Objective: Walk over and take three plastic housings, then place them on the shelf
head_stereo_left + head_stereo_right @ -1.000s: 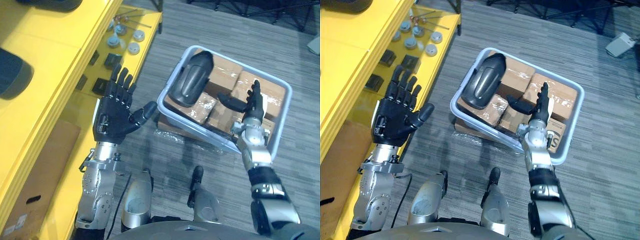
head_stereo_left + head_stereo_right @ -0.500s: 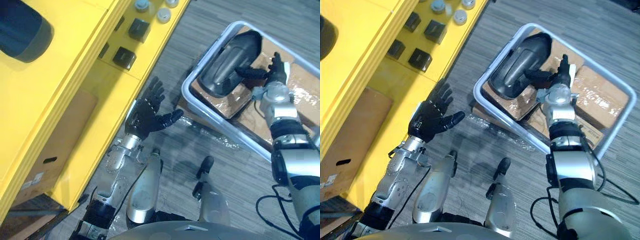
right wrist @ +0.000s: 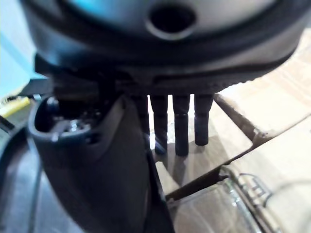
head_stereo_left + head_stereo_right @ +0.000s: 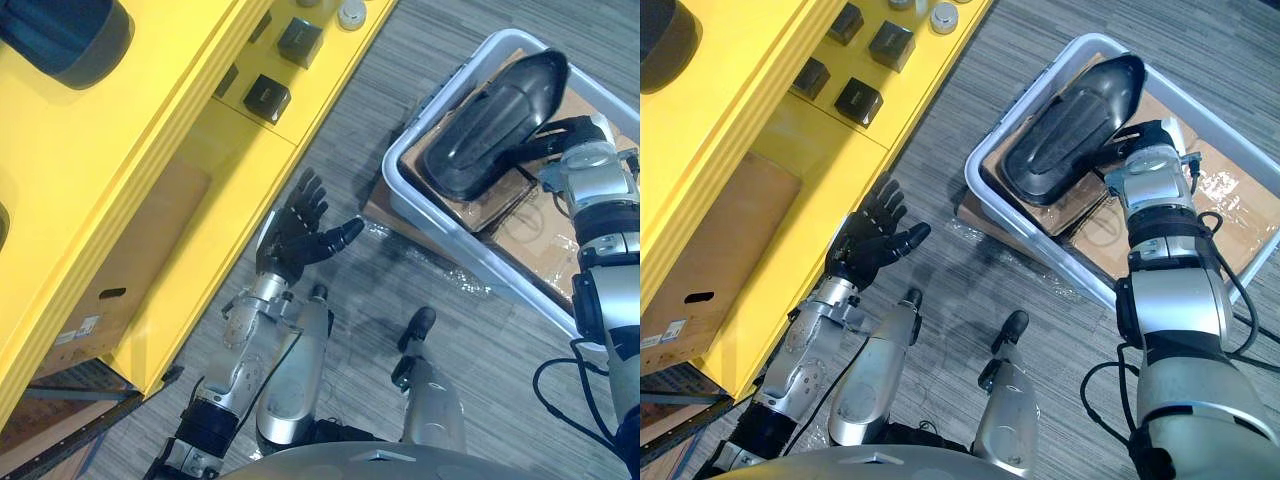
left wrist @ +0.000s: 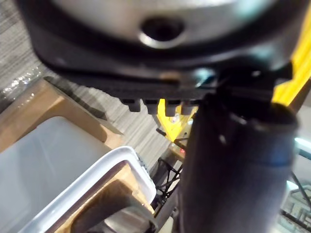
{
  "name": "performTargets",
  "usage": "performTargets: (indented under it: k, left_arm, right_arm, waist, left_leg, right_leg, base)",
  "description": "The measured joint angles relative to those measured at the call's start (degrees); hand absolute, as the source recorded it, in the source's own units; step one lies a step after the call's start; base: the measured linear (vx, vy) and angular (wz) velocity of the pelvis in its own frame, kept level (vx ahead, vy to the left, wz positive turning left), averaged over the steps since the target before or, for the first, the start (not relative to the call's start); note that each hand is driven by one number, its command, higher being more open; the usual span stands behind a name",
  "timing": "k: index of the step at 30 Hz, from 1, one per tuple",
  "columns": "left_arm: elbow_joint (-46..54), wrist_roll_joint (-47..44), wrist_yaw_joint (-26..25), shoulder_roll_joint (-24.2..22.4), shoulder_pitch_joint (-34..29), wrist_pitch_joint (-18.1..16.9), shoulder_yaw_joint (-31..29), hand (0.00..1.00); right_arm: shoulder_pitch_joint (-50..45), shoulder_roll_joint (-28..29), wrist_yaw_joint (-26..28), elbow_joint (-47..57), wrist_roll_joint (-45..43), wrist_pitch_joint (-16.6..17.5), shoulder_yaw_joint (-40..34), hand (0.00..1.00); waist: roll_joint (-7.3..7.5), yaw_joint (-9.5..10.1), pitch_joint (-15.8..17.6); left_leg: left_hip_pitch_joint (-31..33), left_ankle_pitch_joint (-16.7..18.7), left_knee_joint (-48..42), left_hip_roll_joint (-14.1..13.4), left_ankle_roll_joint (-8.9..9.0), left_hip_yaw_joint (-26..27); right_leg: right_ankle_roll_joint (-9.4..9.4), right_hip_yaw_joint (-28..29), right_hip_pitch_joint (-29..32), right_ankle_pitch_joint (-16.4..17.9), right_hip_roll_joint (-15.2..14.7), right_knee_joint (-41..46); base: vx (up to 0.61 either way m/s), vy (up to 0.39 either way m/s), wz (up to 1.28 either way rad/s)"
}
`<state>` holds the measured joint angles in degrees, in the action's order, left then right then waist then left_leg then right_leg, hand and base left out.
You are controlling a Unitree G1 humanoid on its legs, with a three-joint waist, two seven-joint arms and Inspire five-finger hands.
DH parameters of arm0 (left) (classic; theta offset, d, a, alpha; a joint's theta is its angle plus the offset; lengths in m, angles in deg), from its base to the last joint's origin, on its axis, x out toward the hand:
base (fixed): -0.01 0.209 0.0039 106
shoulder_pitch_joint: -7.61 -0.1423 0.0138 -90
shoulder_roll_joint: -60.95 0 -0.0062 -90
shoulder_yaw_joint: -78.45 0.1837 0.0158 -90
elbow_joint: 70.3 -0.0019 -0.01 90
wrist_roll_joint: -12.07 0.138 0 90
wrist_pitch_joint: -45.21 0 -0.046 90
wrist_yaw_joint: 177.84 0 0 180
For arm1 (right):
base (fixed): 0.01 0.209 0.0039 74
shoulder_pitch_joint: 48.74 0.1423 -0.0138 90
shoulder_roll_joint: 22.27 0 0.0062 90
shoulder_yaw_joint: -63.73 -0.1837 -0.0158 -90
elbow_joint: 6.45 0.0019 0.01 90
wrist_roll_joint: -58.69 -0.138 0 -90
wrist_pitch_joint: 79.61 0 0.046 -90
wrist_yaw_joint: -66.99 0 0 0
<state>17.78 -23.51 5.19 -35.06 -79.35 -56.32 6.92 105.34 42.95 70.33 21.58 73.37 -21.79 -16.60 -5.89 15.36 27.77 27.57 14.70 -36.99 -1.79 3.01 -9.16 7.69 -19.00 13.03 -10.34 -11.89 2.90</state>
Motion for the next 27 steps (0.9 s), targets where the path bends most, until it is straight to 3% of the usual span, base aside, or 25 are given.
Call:
performTargets:
  k: [1, 6, 10, 13, 16, 20, 21, 27]
  left_arm:
    - [-0.3, 0.0, -0.2, 0.0, -0.2, 0.0, 0.1, 1.00]
    - [-0.3, 0.0, -1.7, 0.2, -0.8, -0.3, 0.2, 1.00]
    - [-0.2, 0.0, -2.0, 0.2, -1.2, -0.9, 0.2, 1.00]
    - [0.2, 0.0, -2.0, 0.3, -1.6, -0.9, 0.3, 1.00]
    - [0.3, 0.0, -1.5, 0.3, -2.6, -1.0, 0.4, 1.00]
    - [0.9, -0.4, 0.9, 1.5, -5.9, -1.7, -0.5, 1.00]
    - [1.6, -0.4, 1.1, 1.7, -6.7, -2.0, -0.9, 1.00]
    - [8.2, 3.0, 4.3, 2.4, -9.7, -5.0, -4.1, 1.00]
  right_arm:
    - [0.0, 0.3, 3.2, -1.5, 3.3, -1.5, 0.1, 0.00]
    - [1.2, 0.3, 7.0, -4.0, 11.7, -5.3, 2.3, 0.00]
    - [1.6, 0.3, 6.1, -5.2, 11.1, -6.8, 2.2, 0.00]
    - [1.4, 0.3, 0.7, -5.8, 6.4, -6.4, 1.0, 0.00]
    - [0.3, 0.4, -7.9, -7.0, 0.8, -2.3, -1.6, 0.00]
    - [-2.6, 0.3, -20.5, -6.6, -2.1, 7.5, -3.5, 0.00]
    - [-2.8, 0.2, -22.1, -5.9, -2.1, 8.4, -3.5, 0.00]
    - [-9.2, -3.8, -32.7, 9.9, 2.6, 21.9, -3.4, 0.00]
  waist:
    - [0.00, 0.33, 0.0]
    - [0.00, 0.54, 0.0]
    - [0.00, 0.66, 0.0]
    - [0.00, 0.64, 0.0]
    - [-0.01, 0.47, 0.0]
    - [0.08, -0.42, 0.0]
    - [0.13, -0.75, 0.1]
    - [1.84, -3.38, 1.1]
  left_leg:
    - [0.1, -0.2, 0.2, 0.0, 0.09, -0.2]
    - [-0.2, -1.2, 1.4, 0.1, 0.51, -0.5]
    - [-1.2, -2.6, 3.5, 0.1, 1.02, -0.4]
    - [-1.9, -3.4, 4.9, 0.0, 1.26, -0.3]
    - [-2.0, -3.8, 5.4, -0.3, 1.32, -0.3]
    - [-2.1, -3.8, 5.2, -0.4, 1.31, -0.1]
    - [-2.1, -3.8, 5.2, -0.5, 1.31, 0.0]
    - [-6.6, -3.7, 6.4, -2.0, 1.33, 2.8]
  right_leg:
    - [0.02, -0.3, 0.0, 0.0, 0.0, 0.0]
    - [-0.01, -1.1, -0.3, 0.0, -0.2, 0.0]
    - [-0.10, -1.3, -0.5, 0.0, -0.4, 0.0]
    - [-0.56, -1.5, -0.5, 0.3, -0.5, 0.0]
    - [-1.07, -1.7, -0.5, 0.4, -0.2, 0.0]
    - [-0.76, -1.6, -0.5, 0.2, -0.2, 0.1]
    - [-0.78, -1.5, -0.5, 0.2, -0.1, 0.1]
    - [-0.99, 0.7, -2.8, 0.1, 0.5, 0.1]
  base:
    - [-0.02, 0.029, 0.09]
    - [0.00, 0.043, 0.10]
    - [-0.01, 0.014, 0.06]
    - [-0.05, 0.005, 0.00]
    - [-0.06, 0.018, 0.01]
    - [-0.02, 0.053, -0.02]
    - [0.00, 0.054, -0.07]
    - [0.00, 0.045, -0.18]
